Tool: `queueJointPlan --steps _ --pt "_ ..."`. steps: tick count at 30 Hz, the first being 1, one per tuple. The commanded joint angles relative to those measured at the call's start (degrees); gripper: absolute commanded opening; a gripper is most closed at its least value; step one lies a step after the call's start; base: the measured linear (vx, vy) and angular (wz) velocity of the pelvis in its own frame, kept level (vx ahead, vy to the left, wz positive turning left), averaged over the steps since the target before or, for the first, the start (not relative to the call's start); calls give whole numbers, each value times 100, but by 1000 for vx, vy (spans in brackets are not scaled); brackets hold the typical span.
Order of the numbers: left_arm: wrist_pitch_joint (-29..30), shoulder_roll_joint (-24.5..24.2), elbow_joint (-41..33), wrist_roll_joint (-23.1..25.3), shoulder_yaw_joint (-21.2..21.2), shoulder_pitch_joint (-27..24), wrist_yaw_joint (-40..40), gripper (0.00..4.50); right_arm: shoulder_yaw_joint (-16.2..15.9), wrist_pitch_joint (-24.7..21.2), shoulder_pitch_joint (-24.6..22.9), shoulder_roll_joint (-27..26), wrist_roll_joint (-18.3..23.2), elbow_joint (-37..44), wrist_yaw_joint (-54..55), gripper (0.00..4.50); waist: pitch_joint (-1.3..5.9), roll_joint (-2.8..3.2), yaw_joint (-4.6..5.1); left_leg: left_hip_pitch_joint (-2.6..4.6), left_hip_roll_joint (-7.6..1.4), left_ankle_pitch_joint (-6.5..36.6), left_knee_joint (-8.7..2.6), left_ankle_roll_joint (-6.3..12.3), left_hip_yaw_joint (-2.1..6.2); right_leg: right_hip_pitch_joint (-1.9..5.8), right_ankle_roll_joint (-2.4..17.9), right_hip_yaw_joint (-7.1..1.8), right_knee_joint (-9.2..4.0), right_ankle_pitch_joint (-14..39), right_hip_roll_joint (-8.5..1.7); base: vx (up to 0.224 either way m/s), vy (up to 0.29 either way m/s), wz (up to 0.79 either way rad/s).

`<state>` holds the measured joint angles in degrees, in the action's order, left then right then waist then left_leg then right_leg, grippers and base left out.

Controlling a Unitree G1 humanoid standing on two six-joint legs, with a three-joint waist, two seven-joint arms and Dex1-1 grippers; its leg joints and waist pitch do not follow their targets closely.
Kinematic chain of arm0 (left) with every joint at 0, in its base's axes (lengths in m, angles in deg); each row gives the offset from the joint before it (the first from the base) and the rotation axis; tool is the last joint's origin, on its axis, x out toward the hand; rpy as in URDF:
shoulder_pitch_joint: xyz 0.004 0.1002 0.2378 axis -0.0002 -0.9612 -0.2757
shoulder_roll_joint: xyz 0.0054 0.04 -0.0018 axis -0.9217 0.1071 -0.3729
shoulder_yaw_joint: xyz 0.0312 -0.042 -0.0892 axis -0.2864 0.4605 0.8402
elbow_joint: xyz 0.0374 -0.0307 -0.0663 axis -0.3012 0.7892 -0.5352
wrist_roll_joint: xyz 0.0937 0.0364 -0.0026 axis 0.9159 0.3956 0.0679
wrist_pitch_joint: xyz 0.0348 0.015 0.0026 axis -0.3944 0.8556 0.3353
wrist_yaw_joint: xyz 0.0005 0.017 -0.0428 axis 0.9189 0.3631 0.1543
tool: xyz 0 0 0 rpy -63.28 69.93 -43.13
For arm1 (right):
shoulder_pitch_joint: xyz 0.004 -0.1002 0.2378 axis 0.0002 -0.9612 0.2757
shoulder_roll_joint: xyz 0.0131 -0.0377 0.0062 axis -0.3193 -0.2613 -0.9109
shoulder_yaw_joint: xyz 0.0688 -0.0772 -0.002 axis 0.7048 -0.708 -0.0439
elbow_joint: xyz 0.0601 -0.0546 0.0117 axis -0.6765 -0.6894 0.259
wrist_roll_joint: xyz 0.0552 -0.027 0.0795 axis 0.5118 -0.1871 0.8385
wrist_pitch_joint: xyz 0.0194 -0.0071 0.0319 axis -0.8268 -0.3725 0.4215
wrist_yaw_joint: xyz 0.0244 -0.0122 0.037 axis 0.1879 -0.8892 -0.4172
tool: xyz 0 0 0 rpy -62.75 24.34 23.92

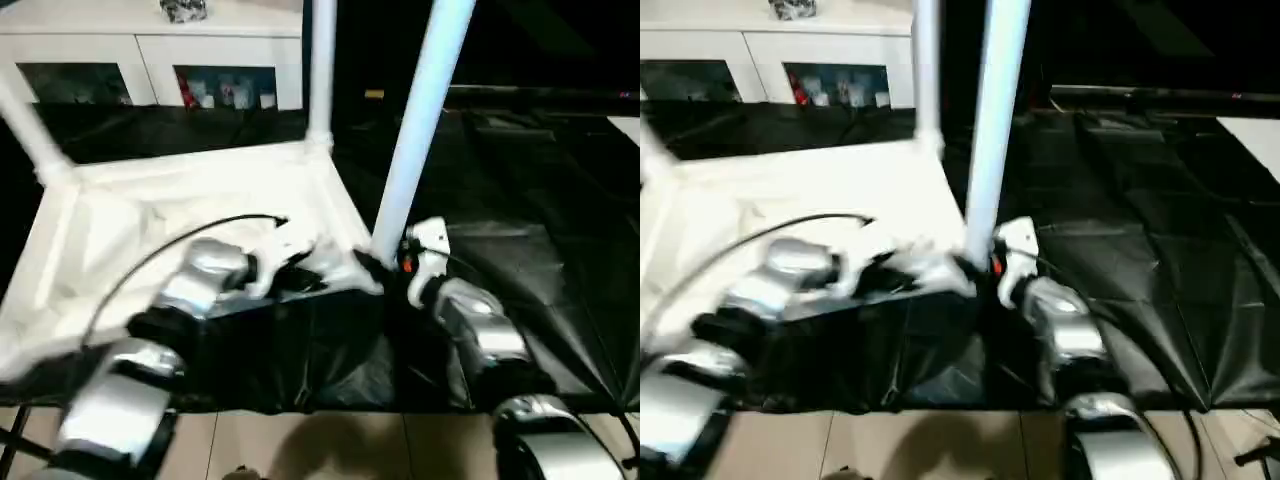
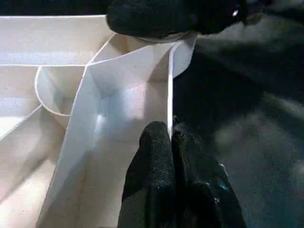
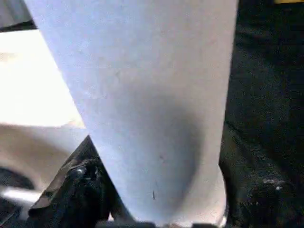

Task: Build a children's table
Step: Rotate leg to tighten

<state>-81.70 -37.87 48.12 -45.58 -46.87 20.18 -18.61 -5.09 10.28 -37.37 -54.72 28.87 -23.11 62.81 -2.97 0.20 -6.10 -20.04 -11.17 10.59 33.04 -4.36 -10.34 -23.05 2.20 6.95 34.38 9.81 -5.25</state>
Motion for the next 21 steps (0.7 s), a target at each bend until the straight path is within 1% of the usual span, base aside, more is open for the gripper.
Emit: queueJointPlan --steps 1,2,3,4,5,6,7,8,9,10,11,12,13,14,15,16,17,18,19,20,21 --pt "-15 485 -127 -41 -171 65 161 0 -385 78 -8 -457 -231 -236 -203 298 391 30 7 -3 -216 1020 -357 252 73 336 965 -363 -454 1449 -429 0 0 0" --pt "-29 490 -141 -28 -187 52 166 0 -353 123 19 -494 -181 -269 -238 319 389 25 9 2 -220 1056 -360 284 72 333 981 -364 -456 1418 -424 0 0 0" --pt "-34 490 -146 -24 -192 48 166 0 -342 135 29 -506 -164 -281 -244 319 389 24 11 -1 -220 1071 -361 296 72 335 989 -365 -454 1411 -424 0 0 0" --pt "-90 453 -175 -17 -209 26 112 0 -312 161 54 -517 -85 -278 -378 335 386 40 11 4 -224 1116 -366 299 76 332 1002 -362 -460 1441 -429 0 0 0" --pt "-113 434 -186 -20 -212 20 80 0 -314 173 57 -509 -70 -266 -435 342 385 36 13 1 -223 1133 -366 303 76 335 1002 -363 -461 1449 -427 0 0 0" --pt "-136 396 -209 -24 -210 7 25 0 -349 209 66 -482 -83 -263 -487 342 386 32 13 2 -224 1137 -366 299 77 339 1007 -363 -457 1440 -426 0 0 0" --pt "-185 323 -252 -34 -211 -18 -85 0 -417 260 77 -423 -129 -262 -586 362 388 32 12 1 -226 1135 -366 308 78 342 1023 -366 -452 1406 -428 0 0 0" --pt "-229 252 -296 -51 -220 -47 -204 0 -493 277 74 -361 -163 -245 -772 372 388 20 14 -5 -227 1126 -366 317 79 346 1028 -367 -448 1386 -428 0 0 0" --pt "-247 220 -314 -60 -223 -59 -261 0 -530 272 70 -332 -172 -230 -878 381 394 29 8 -10 -228 1118 -361 352 80 353 1052 -363 -439 1341 -431 0 0 0" --pt "-394 49 -369 -78 -266 -107 -537 0 -696 234 17 -177 -158 -103 -1487 381 397 18 17 -31 -222 1064 -361 395 83 375 1068 -354 -421 1241 -415 0 0 0" --pt "-462 -41 -387 -83 -292 -126 -682 0 -755 213 -6 -97 -130 -44 -1762 381 401 20 18 -44 -225 1025 -352 428 79 388 1083 -351 -408 1170 -414 0 0 0" --pt "-474 -57 -390 -85 -296 -130 -711 0 -764 208 -10 -82 -121 -35 -1824 381 398 20 24 -52 -228 989 -349 463 73 388 1097 -351 -404 1107 -407 0 0 0" --pt "-551 -169 -411 -102 -321 -155 -906 0 -818 176 -36 20 -59 25 -2246 381 403 30 26 -51 -244 914 -334 527 63 380 1158 -349 -393 1016 -414 0 0 0" --pt "-551 -169 -411 -102 -321 -155 -906 0 -818 176 -36 20 -59 25 -2246 381 402 29 22 -47 -247 915 -331 536 60 376 1175 -352 -390 1009 -417 0 0 0" --pt "-591 -280 -431 -141 -323 -175 -1113 0 -913 159 -73 154 -37 113 -2659 381 397 36 13 -37 -253 929 -332 539 58 369 1200 -350 -391 1026 -415 0 0 0" --pt "-591 -280 -431 -141 -323 -175 -1113 0 -913 159 -73 154 -37 113 -2659 381 396 32 3 -35 -254 936 -331 542 58 370 1198 -349 -394 1045 -414 0 0 0" --pt "-629 -350 -433 -155 -325 -180 -1226 0 -963 110 -93 233 2 172 -2932 381 388 32 0 -20 -266 1000 -340 517 52 350 1207 -357 -400 1128 -420 0 0 0" --pt "-679 -468 -431 -172 -328 -182 -1410 0 -1057 28 -133 367 66 291 -3380 381 387 34 -9 -18 -263 1028 -342 504 59 357 1204 -352 -403 1185 -421 0 0 0" --pt "-738 -572 -425 -180 -334 -185 -1568 0 -1146 -77 -172 483 120 408 -3782 381 382 26 -29 -18 -261 1125 -340 534 56 364 1159 -355 -417 1298 -412 0 0 0" --pt "-782 -646 -418 -184 -338 -186 -1675 0 -1216 -155 -203 565 156 500 -4062 381 369 21 -30 -19 -262 1155 -350 545 59 359 1138 -356 -426 1349 -404 0 0 0" --pt "-870 -791 -392 -192 -340 -187 -1897 0 -1365 -346 -266 728 214 699 -4612 381 371 19 -45 -5 -271 1197 -355 534 62 351 1111 -357 -437 1454 -416 0 0 0"
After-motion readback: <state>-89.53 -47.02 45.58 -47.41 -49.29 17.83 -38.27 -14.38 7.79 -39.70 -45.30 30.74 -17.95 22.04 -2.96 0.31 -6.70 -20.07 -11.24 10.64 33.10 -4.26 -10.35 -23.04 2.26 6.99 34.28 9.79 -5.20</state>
